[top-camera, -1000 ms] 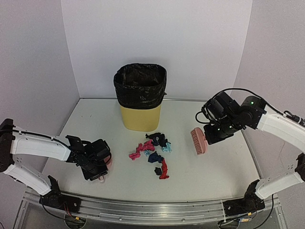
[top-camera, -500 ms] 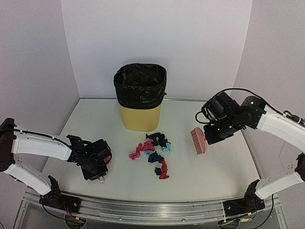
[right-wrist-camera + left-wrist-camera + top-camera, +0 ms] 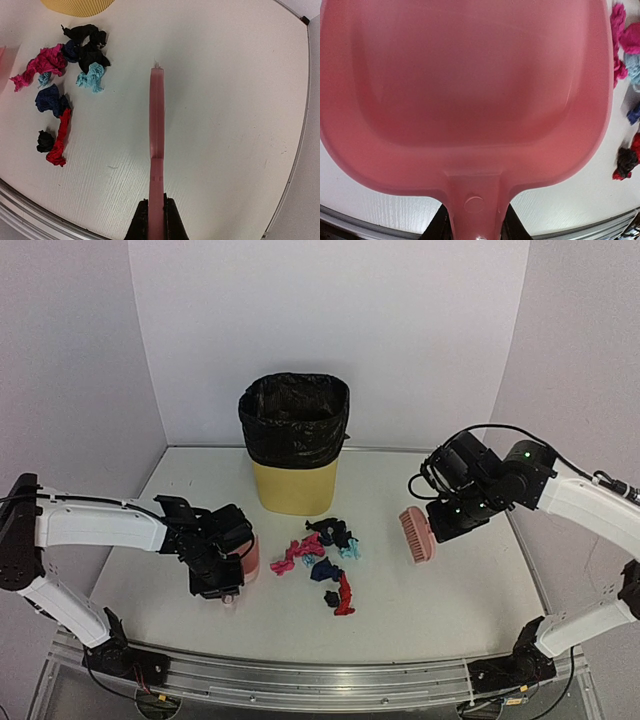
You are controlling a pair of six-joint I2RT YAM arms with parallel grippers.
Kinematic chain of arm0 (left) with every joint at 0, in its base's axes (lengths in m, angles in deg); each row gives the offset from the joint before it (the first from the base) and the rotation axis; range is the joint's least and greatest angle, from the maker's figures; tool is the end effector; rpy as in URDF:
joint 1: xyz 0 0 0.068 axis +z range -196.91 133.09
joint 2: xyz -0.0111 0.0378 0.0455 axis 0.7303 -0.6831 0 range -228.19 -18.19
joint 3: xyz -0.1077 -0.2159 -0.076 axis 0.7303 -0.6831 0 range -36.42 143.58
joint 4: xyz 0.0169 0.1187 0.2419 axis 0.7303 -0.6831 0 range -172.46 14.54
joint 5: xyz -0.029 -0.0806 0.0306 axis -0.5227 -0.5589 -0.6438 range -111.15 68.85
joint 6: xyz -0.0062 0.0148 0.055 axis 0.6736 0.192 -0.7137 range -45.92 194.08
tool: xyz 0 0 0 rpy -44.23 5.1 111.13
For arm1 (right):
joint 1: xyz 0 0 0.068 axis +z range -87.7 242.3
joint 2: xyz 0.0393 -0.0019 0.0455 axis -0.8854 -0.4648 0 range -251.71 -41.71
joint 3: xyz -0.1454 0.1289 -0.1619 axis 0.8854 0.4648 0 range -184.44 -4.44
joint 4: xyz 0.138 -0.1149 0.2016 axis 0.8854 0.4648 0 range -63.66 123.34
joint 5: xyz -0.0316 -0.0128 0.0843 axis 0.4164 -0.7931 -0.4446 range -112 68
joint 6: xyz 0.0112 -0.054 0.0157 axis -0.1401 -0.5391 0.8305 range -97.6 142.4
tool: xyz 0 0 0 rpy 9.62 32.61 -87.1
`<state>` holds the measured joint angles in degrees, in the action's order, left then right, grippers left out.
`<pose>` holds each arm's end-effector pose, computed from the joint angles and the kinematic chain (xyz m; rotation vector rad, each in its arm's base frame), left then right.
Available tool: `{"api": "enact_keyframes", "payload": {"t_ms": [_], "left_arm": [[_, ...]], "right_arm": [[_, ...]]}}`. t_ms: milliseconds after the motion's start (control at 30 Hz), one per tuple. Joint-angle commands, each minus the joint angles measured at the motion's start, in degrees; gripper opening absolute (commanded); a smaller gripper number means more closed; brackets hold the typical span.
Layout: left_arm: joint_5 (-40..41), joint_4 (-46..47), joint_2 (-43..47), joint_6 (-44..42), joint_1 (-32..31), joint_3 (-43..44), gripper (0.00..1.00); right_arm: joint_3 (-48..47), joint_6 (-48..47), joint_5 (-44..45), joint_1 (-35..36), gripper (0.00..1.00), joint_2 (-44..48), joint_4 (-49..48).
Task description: Sweep away the paper scraps from the table
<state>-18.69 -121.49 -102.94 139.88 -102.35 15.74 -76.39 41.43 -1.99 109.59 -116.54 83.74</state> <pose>0.1528 -0.2188 0.1572 -0.2771 2.9854 -0.2287 0.1925 0.1879 0.2981 -0.5013 2.4752 -0.0065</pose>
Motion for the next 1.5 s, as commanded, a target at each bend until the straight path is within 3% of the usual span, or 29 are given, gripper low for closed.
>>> {"api": "enact_keyframes", "payload": {"t_ms": [0,500,800,900,1000,1200,1467], "left_arm": [[-5.9,-6.1,-1.6,-7.8,0.2,3.8,0.00],[-16.5,-13.4,-1.7,-24.1,-0.3,8.4,0.00],[-18.3,-16.2,-5.2,-30.3,-3.3,12.1,0.00],[-16.9,-17.8,-6.4,-32.0,-4.3,14.1,0.00],[-15.6,-18.5,-8.0,-33.4,-4.6,14.7,0.00],[-14.0,-18.5,-11.0,-35.1,-4.7,15.3,0.00],[-13.0,-16.9,-15.1,-38.7,-4.7,16.4,0.00]], "right_arm": [[-3.7,-4.0,1.5,-0.1,0.00,-1.9,-1.3],[-9.5,-8.8,-1.0,-2.0,0.00,-9.3,-1.3],[-14.4,-13.3,2.7,-3.3,0.00,-14.9,-1.6],[-15.9,-18.7,3.0,-3.5,0.00,-17.1,-2.3],[-15.7,-30.9,2.2,-3.5,0.00,-18.8,-5.1],[-16.7,-46.3,2.9,-3.5,0.00,-21.8,-9.1],[-19.4,-53.0,3.6,-3.4,0.00,-28.5,-12.0]]}}
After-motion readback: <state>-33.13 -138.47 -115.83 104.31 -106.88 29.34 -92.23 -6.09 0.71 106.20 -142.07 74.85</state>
